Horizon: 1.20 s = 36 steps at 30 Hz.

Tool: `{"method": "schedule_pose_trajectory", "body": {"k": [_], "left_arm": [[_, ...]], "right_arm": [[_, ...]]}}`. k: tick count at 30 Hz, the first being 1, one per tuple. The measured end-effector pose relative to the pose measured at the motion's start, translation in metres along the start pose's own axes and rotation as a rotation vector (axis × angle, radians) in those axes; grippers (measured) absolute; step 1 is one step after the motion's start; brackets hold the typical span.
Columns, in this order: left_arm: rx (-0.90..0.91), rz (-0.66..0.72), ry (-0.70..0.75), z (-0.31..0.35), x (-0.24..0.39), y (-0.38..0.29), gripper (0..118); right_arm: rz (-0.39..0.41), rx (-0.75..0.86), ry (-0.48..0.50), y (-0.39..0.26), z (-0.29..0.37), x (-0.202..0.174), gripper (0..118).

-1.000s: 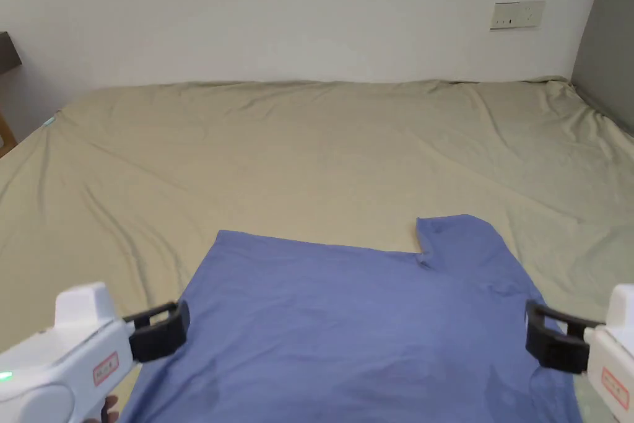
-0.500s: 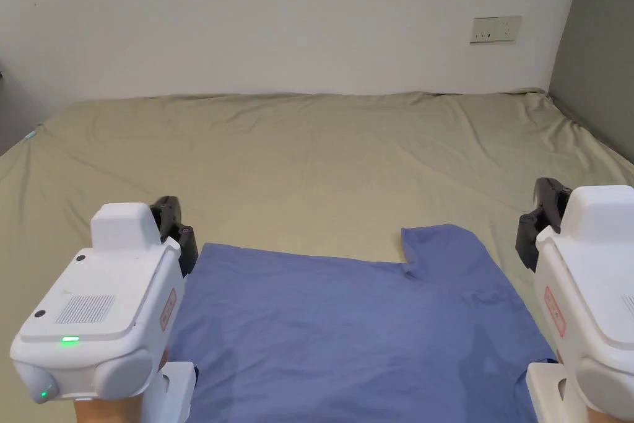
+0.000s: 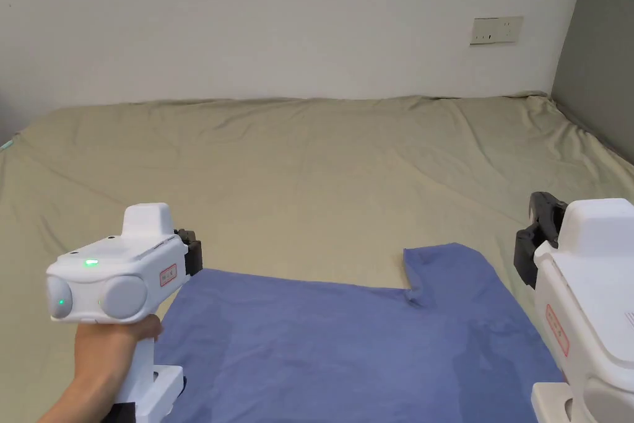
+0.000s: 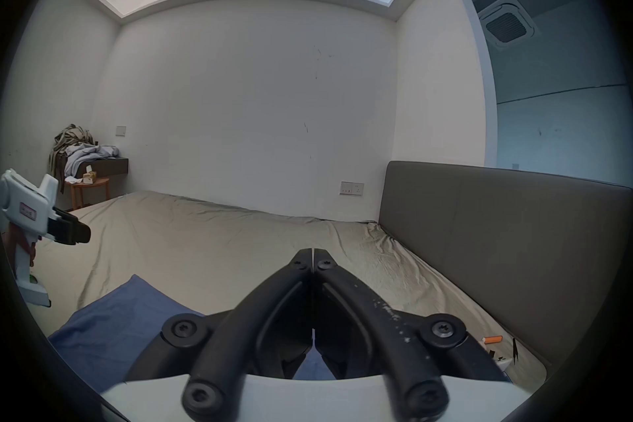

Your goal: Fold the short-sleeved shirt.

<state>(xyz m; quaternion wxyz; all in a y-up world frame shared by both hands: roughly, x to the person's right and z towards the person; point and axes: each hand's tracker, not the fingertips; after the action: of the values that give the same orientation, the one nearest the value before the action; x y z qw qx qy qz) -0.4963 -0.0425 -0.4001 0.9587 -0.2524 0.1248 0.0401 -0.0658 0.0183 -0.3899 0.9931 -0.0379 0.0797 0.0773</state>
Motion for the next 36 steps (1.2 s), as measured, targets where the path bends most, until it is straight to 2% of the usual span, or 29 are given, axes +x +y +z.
{"method": "schedule_pose_trajectory", "body": {"k": [7,8,9,10,11,12,13,18,19,20,21,23,24,25,26,27,30,31,32,34,35,36], "left_arm": [[-0.222,-0.029,-0.047,-0.129,-0.031,0.017,0],[-0.241,-0.025,-0.016,-0.148,-0.035,0.017,12],[-0.261,-0.022,-0.022,-0.168,-0.042,0.015,32],[-0.299,-0.006,-0.038,-0.185,-0.047,0.014,61],[-0.333,0.019,-0.030,-0.202,-0.051,0.013,94],[-0.385,0.033,-0.045,-0.220,-0.055,0.010,110],[-0.414,0.041,-0.032,-0.228,-0.055,0.006,112],[-0.483,0.068,-0.011,-0.274,-0.065,-0.023,101],[-0.504,0.075,-0.009,-0.280,-0.066,-0.030,91],[-0.533,0.079,-0.010,-0.286,-0.067,-0.037,72],[-0.567,0.071,-0.007,-0.288,-0.064,-0.046,73],[-0.470,-0.011,0.007,-0.277,-0.057,-0.047,69],[-0.503,0.015,-0.005,-0.274,-0.053,-0.043,65],[-0.516,0.031,-0.063,-0.271,-0.048,-0.040,55],[-0.507,0.045,-0.094,-0.269,-0.046,-0.037,24],[-0.503,0.043,-0.076,-0.268,-0.043,-0.038,2],[-0.460,0.016,-0.030,-0.256,-0.038,-0.033,2],[-0.417,0.030,-0.026,-0.248,-0.039,-0.029,2],[-0.392,0.054,-0.034,-0.237,-0.040,-0.024,2],[-0.344,0.078,-0.050,-0.218,-0.041,-0.014,2],[-0.338,0.083,-0.052,-0.209,-0.042,-0.010,2],[-0.335,0.087,-0.062,-0.199,-0.043,-0.005,2]], "right_arm": [[0.019,-0.060,-0.010,-0.016,-0.066,-0.006,1],[0.025,-0.071,-0.012,-0.019,-0.077,-0.007,1],[0.031,-0.082,-0.015,-0.023,-0.087,-0.008,2],[0.036,-0.092,-0.016,-0.026,-0.097,-0.009,2],[0.039,-0.102,-0.018,-0.029,-0.105,-0.009,2],[0.042,-0.110,-0.022,-0.033,-0.113,-0.009,2],[0.044,-0.116,-0.026,-0.036,-0.120,-0.010,2],[0.056,-0.173,-0.035,-0.058,-0.154,-0.011,2],[0.053,-0.183,-0.036,-0.061,-0.157,-0.011,2],[0.049,-0.194,-0.038,-0.065,-0.161,-0.011,2],[0.042,-0.208,-0.036,-0.068,-0.164,-0.010,2],[0.035,-0.247,-0.029,-0.073,-0.169,-0.008,2],[0.028,-0.270,-0.027,-0.075,-0.172,-0.006,2],[0.019,-0.285,-0.026,-0.078,-0.175,-0.004,2],[-0.002,-0.312,-0.019,-0.081,-0.179,-0.001,2],[-0.022,-0.347,-0.018,-0.084,-0.186,0.004,2],[-0.095,-0.462,-0.004,-0.098,-0.215,0.020,4],[-0.108,-0.521,-0.004,-0.105,-0.228,0.027,10],[-0.121,-0.604,0.013,-0.112,-0.241,0.032,26],[-0.147,-0.687,0.000,-0.134,-0.265,0.039,69],[-0.120,-0.747,-0.008,-0.146,-0.279,0.043,93],[-0.121,-0.781,-0.044,-0.159,-0.287,0.044,106]]}}
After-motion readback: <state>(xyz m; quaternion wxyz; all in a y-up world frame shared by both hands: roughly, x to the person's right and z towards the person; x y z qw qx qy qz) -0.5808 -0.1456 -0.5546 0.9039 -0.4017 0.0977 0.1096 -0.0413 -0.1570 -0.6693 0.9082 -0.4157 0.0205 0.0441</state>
